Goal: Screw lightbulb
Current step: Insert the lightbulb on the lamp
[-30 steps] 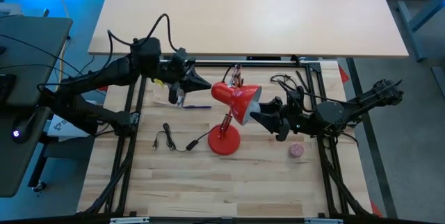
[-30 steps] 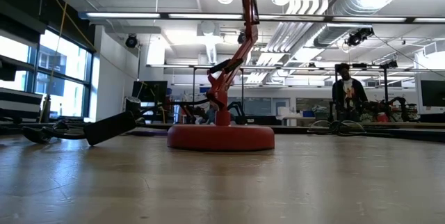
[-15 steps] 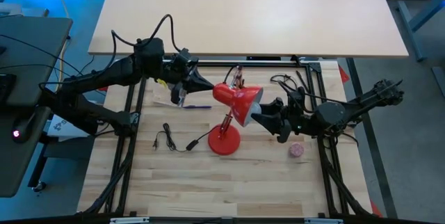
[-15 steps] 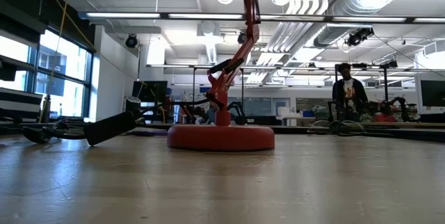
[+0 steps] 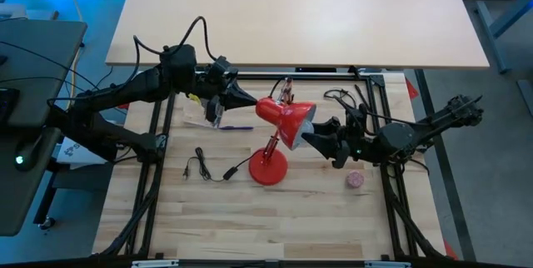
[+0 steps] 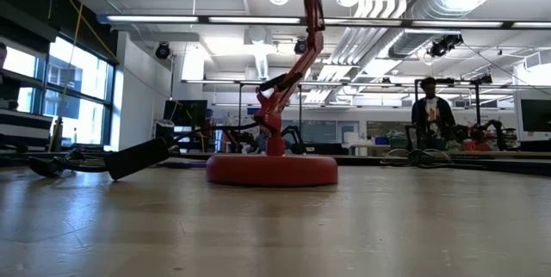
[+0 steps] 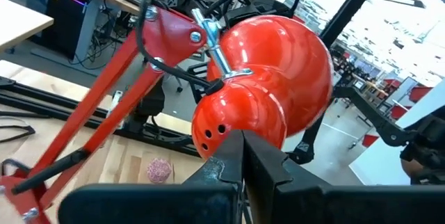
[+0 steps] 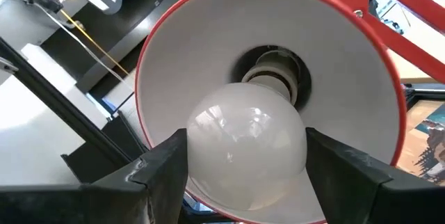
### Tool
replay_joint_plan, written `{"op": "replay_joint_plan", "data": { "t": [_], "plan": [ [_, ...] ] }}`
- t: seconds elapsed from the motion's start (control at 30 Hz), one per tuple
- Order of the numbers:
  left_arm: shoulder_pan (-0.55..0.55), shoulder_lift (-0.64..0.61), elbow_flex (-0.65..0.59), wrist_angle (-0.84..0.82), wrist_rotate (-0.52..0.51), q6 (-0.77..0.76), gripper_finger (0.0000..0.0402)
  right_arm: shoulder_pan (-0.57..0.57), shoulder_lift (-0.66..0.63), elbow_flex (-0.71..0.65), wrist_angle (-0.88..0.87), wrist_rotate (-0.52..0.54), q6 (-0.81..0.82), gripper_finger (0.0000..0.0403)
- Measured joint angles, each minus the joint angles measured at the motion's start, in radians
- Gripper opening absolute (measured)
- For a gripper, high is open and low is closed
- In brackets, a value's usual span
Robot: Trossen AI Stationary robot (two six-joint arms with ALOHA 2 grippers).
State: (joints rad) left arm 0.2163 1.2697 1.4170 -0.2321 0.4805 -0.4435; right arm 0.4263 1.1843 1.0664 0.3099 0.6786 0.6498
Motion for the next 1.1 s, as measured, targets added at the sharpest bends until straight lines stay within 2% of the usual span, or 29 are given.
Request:
{"op": "replay_joint_plan", "data": {
  "t": [0.4,1.1],
  "plan": [
    [-0.023,-0.001,0.0,0.0,-0.001,0.001,0.0,0.001,0.0,0.0,0.0,-0.002,-0.005,0.025],
    [-0.026,0.0,0.0,0.001,0.0,-0.017,0.0,-0.002,0.001,0.0,-0.016,0.052,-0.178,0.025]
  ]
}}
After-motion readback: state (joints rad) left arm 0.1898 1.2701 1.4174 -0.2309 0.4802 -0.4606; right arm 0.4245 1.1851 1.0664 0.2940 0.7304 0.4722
